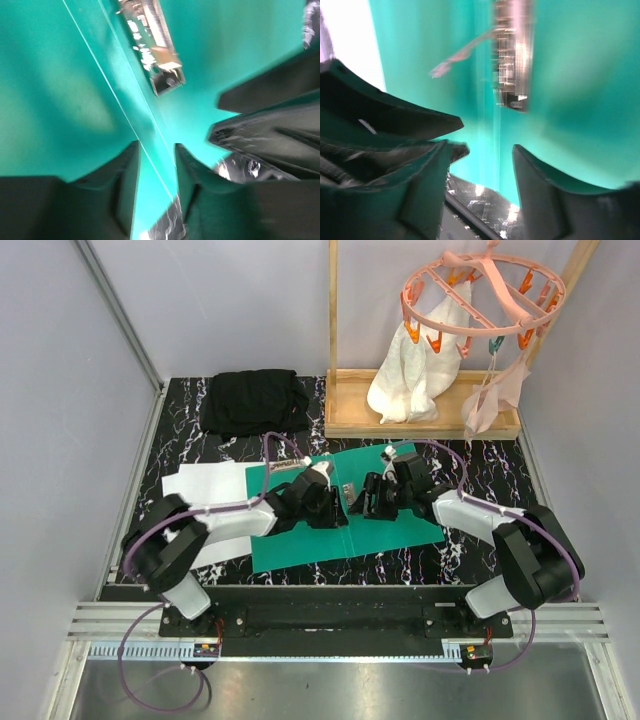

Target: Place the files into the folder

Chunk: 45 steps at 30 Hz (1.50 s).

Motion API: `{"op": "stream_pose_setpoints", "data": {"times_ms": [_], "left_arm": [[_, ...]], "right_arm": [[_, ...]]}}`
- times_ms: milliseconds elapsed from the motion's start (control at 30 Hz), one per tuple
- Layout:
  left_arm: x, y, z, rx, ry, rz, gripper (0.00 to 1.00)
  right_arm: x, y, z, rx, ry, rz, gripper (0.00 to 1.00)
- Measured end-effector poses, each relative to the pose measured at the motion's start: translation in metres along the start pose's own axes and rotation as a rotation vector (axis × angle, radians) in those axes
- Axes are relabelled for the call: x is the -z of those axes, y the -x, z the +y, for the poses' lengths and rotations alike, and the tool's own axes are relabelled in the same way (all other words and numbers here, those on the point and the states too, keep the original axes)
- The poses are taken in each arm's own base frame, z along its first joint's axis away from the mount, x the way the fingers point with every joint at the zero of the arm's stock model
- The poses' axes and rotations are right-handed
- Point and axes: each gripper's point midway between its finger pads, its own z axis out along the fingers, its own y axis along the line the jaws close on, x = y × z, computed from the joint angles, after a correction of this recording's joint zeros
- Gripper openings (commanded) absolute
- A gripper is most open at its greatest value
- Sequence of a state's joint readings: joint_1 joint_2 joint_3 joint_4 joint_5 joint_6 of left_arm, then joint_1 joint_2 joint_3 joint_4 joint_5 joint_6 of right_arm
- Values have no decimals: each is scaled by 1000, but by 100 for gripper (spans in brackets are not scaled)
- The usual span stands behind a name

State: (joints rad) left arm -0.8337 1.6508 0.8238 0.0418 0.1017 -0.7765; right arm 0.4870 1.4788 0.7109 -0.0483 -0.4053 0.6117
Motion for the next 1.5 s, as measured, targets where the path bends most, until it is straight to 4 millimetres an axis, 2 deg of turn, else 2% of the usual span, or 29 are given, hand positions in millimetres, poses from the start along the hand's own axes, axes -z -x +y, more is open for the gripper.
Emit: {"op": "stream_pose_setpoints", "data": {"times_ms": [33,67,167,267,367,433,500,633,733,833,933,1033,1100,1167,1233,1300,1400,1467,1500], "left_arm": [[10,4,-5,-15,-10,-12,50],[21,10,-10,-31,-22,-32,52],[55,27,-23,-73,-49,-102,59],[92,47,-30,-100,-70,-210,62],[125,62,-21,-98,-61,-312,64],[138,63,-10,-90,-41,-347,66],[147,59,6,-77,-1,-362,69],[152,46,36,-40,76,-352,73],[155,35,56,-7,125,-348,76],[159,28,71,22,161,-348,76],[160,29,76,38,177,-350,77],[155,26,80,41,195,-330,79],[151,24,83,42,210,-310,81],[149,22,85,44,222,-296,90],[146,22,87,44,234,-284,97],[142,23,89,48,253,-267,99],[137,30,92,58,298,-245,99],[137,38,98,72,347,-243,99],[139,44,103,87,381,-252,99]], "right_arm": [[0,-1,7,13,31,10,75],[0,-2,13,20,60,18,77],[-5,-1,26,27,125,25,77],[-17,2,39,23,186,63,79],[-35,11,48,23,218,79,79],[-45,21,54,26,230,81,80],[-57,37,60,45,238,71,82],[-71,74,74,126,229,14,89],[-79,94,79,182,226,-18,92],[-92,101,71,211,200,-12,95],[-103,97,51,208,155,31,96],[-106,98,40,208,123,63,98],[-102,102,39,221,107,63,100],[-94,104,39,232,74,57,100],[-76,108,38,238,15,35,100],[-47,118,41,242,-37,-19,100],[8,138,39,228,-110,-146,100],[40,150,26,191,-150,-227,100],[57,155,11,149,-183,-268,100]]}}
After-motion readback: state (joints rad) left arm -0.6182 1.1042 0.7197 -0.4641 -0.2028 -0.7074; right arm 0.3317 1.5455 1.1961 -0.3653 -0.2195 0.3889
